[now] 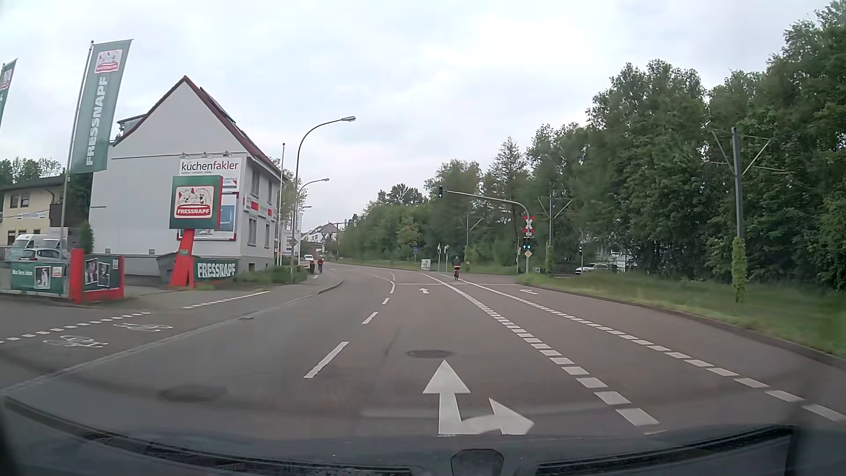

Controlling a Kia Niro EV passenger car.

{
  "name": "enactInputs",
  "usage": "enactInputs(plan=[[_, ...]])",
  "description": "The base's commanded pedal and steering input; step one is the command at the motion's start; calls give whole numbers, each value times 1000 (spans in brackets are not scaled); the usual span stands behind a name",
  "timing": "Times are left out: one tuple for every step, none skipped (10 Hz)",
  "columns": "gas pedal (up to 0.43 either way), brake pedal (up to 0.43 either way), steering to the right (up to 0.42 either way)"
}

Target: Follow the waypoints while adhering to traffic rules and regulations

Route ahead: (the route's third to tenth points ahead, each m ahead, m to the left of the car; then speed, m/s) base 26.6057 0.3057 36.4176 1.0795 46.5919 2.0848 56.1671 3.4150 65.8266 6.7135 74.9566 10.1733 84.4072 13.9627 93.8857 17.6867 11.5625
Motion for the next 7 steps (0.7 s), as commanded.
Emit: enactInputs(plan=[[87, 0, -3], [87, 0, -4], [87, 0, -5], [87, 0, -6], [87, 0, -6], [87, 0, -7], [87, 0, -7]])
